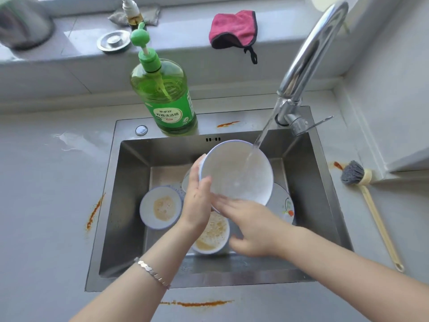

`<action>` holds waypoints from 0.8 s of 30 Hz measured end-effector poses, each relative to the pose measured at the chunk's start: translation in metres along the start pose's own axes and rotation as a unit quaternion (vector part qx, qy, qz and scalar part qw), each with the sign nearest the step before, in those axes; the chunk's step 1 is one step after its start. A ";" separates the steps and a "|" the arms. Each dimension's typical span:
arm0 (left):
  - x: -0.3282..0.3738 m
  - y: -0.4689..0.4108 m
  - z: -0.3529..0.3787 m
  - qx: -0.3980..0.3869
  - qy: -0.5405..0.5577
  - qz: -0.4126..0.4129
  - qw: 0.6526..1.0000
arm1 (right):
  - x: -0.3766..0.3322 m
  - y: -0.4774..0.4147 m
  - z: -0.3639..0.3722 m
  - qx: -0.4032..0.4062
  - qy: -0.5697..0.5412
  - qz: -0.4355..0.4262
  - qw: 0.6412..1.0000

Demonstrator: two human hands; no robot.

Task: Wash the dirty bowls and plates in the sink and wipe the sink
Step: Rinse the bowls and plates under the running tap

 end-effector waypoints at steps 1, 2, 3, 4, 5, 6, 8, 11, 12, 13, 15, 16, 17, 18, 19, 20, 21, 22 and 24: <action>0.003 -0.002 -0.005 -0.002 -0.003 0.010 1.000 | -0.007 0.002 0.000 -0.003 -0.004 -0.034 0.999; 0.005 -0.004 -0.010 -0.007 -0.006 0.011 1.000 | -0.006 0.003 -0.005 0.017 0.017 -0.064 0.998; 0.004 -0.006 -0.015 -0.014 -0.016 0.002 1.000 | 0.000 0.006 -0.008 0.038 0.074 -0.097 0.992; 0.003 -0.007 -0.019 -0.022 -0.031 -0.012 0.999 | 0.009 0.008 -0.010 0.056 0.143 -0.118 0.981; 0.000 -0.008 -0.021 -0.024 -0.046 -0.024 0.998 | 0.018 0.006 -0.013 0.073 0.201 -0.121 0.969; -0.001 -0.009 -0.022 -0.019 -0.051 -0.032 0.998 | 0.024 0.001 -0.015 0.088 0.222 -0.104 0.965; -0.003 -0.010 -0.025 0.016 -0.046 -0.036 0.998 | 0.019 -0.008 -0.010 0.114 0.202 -0.052 0.971; -0.005 -0.008 -0.028 0.039 -0.041 -0.051 0.997 | -0.008 -0.008 0.004 0.101 0.055 -0.082 0.990; -0.006 -0.008 -0.029 0.024 -0.055 -0.066 0.996 | -0.011 -0.004 0.004 0.098 0.052 -0.107 0.988; -0.008 -0.008 -0.030 0.000 -0.076 -0.094 0.993 | -0.007 -0.001 -0.001 0.109 0.084 -0.136 0.981; -0.014 -0.008 -0.033 -0.062 -0.114 -0.183 0.975 | 0.007 0.004 -0.016 0.144 0.163 -0.171 0.961; -0.015 -0.007 -0.033 -0.092 -0.116 -0.220 0.964 | 0.012 0.005 -0.021 0.156 0.190 -0.184 0.952; -0.014 -0.007 -0.035 -0.106 -0.112 -0.239 0.959 | 0.013 0.007 -0.026 0.166 0.209 -0.195 0.944; -0.013 -0.008 -0.037 -0.100 -0.103 -0.240 0.960 | 0.013 0.006 -0.027 0.171 0.220 -0.195 0.940; -0.011 -0.009 -0.039 -0.073 -0.081 -0.226 0.968 | 0.010 0.005 -0.029 0.176 0.219 -0.187 0.941; -0.011 -0.006 -0.040 -0.032 -0.047 -0.205 0.977 | 0.006 0.004 -0.031 0.183 0.210 -0.178 0.944; -0.014 0.001 -0.038 0.015 -0.005 -0.181 0.983 | -0.001 0.002 -0.033 0.198 0.196 -0.167 0.946; -0.019 0.010 -0.036 0.062 0.043 -0.157 0.985 | -0.010 0.001 -0.037 0.222 0.178 -0.155 0.946; -0.031 0.029 -0.031 0.147 0.135 -0.139 0.970 | -0.027 0.002 -0.038 0.269 0.121 -0.140 0.945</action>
Point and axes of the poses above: each hand's wrist, its own y-axis away from the middle knuckle, its own z-axis out of the palm, x = y × z, the point moved 10 cm from there along -y, towards the middle knuckle, and after that the axes turned 4 degrees about z, right-handed, at the moved point
